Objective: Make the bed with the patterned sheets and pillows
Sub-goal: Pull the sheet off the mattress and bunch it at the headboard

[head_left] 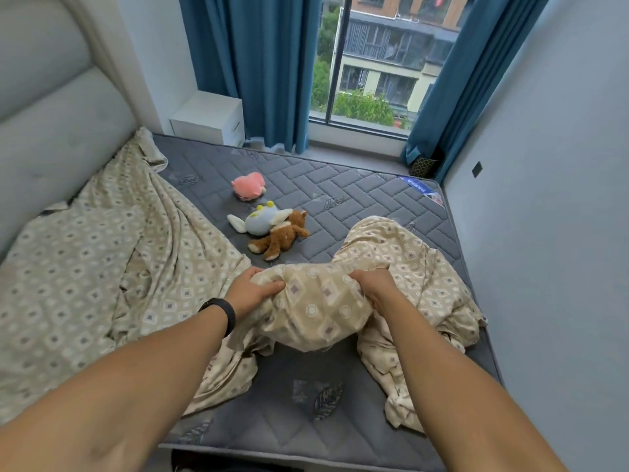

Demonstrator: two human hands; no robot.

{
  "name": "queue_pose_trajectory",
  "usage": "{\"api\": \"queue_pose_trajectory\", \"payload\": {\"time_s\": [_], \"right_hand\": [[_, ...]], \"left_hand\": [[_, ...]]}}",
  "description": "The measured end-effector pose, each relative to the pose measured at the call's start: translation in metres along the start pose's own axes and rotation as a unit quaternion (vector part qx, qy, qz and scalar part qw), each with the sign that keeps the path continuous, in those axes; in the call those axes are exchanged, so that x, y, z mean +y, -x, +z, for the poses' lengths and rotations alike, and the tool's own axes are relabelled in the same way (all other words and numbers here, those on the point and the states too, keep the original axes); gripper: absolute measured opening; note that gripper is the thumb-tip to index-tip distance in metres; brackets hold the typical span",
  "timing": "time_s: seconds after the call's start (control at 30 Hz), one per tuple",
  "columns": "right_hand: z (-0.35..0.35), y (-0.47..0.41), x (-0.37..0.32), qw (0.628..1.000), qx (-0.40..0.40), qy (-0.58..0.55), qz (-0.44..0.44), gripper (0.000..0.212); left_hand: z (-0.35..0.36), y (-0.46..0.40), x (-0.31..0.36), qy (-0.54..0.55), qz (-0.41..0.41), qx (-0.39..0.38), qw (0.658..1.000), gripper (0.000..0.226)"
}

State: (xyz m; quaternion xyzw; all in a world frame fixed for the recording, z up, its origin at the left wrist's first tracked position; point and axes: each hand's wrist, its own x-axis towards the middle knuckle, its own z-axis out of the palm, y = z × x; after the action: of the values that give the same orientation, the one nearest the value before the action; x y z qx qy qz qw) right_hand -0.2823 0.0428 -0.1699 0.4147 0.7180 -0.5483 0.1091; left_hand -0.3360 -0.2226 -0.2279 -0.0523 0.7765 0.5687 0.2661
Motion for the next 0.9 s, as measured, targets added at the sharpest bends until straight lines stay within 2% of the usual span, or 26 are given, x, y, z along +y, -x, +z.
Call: {"api": "queue_pose_trajectory", "payload": {"time_s": [0.13,0.2,0.27,0.33,0.43,0.47,0.53,0.57,0.63,0.7,0.77,0.8,0.9], "right_hand": [[0.047,0.001,-0.044,0.999,0.022,-0.005,-0.040,0.064],[0.077,0.004,-0.071,0.997,0.017,-0.001,-0.073,0.050],[0.110,0.009,-0.101,0.993,0.014,-0.006,-0.114,0.047],[0.156,0.024,-0.133,0.988,0.000,-0.002,-0.154,0.048],[0.214,0.034,-0.178,0.982,-0.028,0.000,-0.189,0.061],[0.237,0.039,-0.194,0.978,-0.043,-0.003,-0.202,0.051],[0.284,0.062,-0.230,0.966,-0.071,-0.002,-0.249,0.016],[0.306,0.073,-0.246,0.959,-0.084,-0.005,-0.269,0.012],[0.354,0.089,-0.271,0.948,-0.114,-0.009,-0.296,0.014],[0.404,0.107,-0.283,0.941,-0.146,-0.015,-0.306,0.031],[0.447,0.117,-0.279,0.935,-0.178,-0.018,-0.306,0.045],[0.473,0.120,-0.273,0.932,-0.216,-0.006,-0.290,0.045],[0.524,0.125,-0.241,0.930,-0.320,0.115,-0.141,0.038]], "left_hand": [[-0.063,-0.013,0.023,0.009,0.031,0.025,0.999,0.051],[-0.098,-0.018,0.031,0.030,0.044,0.051,0.997,0.045],[-0.136,-0.024,0.036,0.041,0.059,0.082,0.994,0.038],[-0.184,-0.031,0.034,0.060,0.069,0.127,0.988,0.039],[-0.247,-0.037,0.033,0.078,0.088,0.194,0.974,0.032],[-0.270,-0.036,0.033,0.082,0.096,0.218,0.968,0.027],[-0.321,-0.033,0.033,0.089,0.116,0.262,0.954,0.020],[-0.346,-0.031,0.031,0.093,0.125,0.283,0.947,0.019],[-0.396,-0.021,0.026,0.100,0.137,0.327,0.930,0.020],[-0.445,-0.007,0.012,0.098,0.135,0.372,0.913,0.027],[-0.486,0.008,-0.006,0.072,0.107,0.412,0.902,0.035],[-0.510,0.015,-0.022,0.044,0.070,0.439,0.895,0.040],[-0.551,0.032,-0.064,-0.066,-0.115,0.477,0.869,0.056]]}}
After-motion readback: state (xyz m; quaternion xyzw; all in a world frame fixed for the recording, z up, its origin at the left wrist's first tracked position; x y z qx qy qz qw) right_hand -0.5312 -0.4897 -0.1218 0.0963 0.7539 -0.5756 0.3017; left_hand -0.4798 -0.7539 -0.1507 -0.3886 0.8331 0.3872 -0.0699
